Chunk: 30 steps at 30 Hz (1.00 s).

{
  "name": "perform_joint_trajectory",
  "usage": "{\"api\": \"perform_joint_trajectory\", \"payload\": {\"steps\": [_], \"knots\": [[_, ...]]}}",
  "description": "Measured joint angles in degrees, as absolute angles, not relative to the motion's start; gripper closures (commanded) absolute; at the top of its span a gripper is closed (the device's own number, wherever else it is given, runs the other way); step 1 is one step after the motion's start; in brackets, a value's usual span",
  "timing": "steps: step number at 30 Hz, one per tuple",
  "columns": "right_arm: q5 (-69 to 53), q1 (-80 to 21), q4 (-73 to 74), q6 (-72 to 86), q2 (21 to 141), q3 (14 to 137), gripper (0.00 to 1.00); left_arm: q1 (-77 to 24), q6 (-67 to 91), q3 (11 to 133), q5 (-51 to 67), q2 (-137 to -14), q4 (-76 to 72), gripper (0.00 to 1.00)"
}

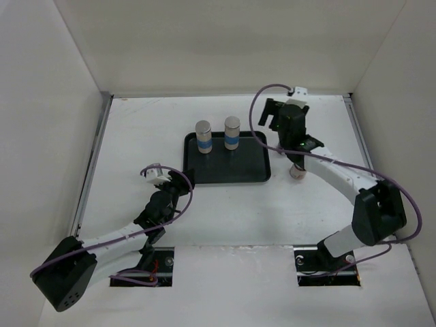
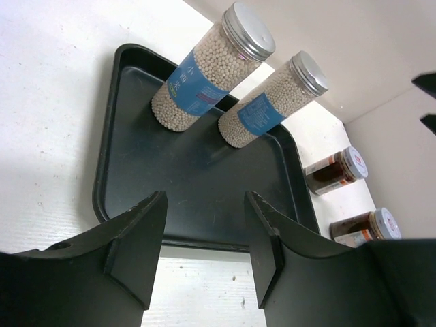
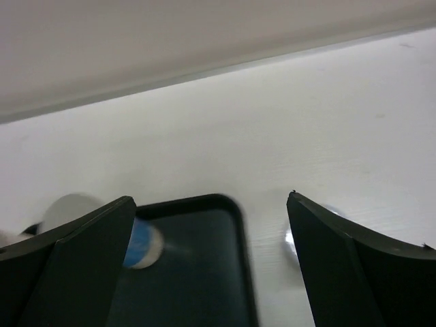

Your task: Organize the condiment bottles

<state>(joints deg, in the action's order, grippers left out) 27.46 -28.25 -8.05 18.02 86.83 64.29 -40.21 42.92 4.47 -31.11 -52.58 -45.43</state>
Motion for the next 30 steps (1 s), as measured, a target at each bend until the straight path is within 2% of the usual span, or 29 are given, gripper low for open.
{"api": "perform_joint_trajectory", "payload": {"steps": [5, 12, 15, 19, 23, 30], "knots": [[30.02, -21.1, -4.73, 17.76, 88.29, 62.3, 0.0, -40.42, 42.94, 4.47, -31.05, -53.17, -45.71, 0.51], [29.43, -20.14, -0.51, 17.5, 94.45, 61.49, 0.0, -40.53, 43.2, 4.47, -30.81, -55.07, -46.09, 0.51], [28.99, -19.94, -0.3, 17.56, 95.94, 61.49, 0.09, -40.53, 43.31, 4.47, -30.79, -55.33, -46.22, 0.5], [28.34, -18.87, -0.36, 18.11, 98.0, 61.49, 0.28, -40.51, 43.4, 4.47, -30.76, -55.77, -46.76, 0.49], [27.81, -18.22, -0.03, 18.7, 98.45, 61.49, 0.41, -40.47, 43.51, 4.47, -30.76, -55.79, -46.96, 0.49], [28.23, -19.03, -0.47, 17.5, 93.34, 57.82, 0.43, -40.14, 43.62, 4.47, -30.74, -56.03, -47.03, 0.49]]}}
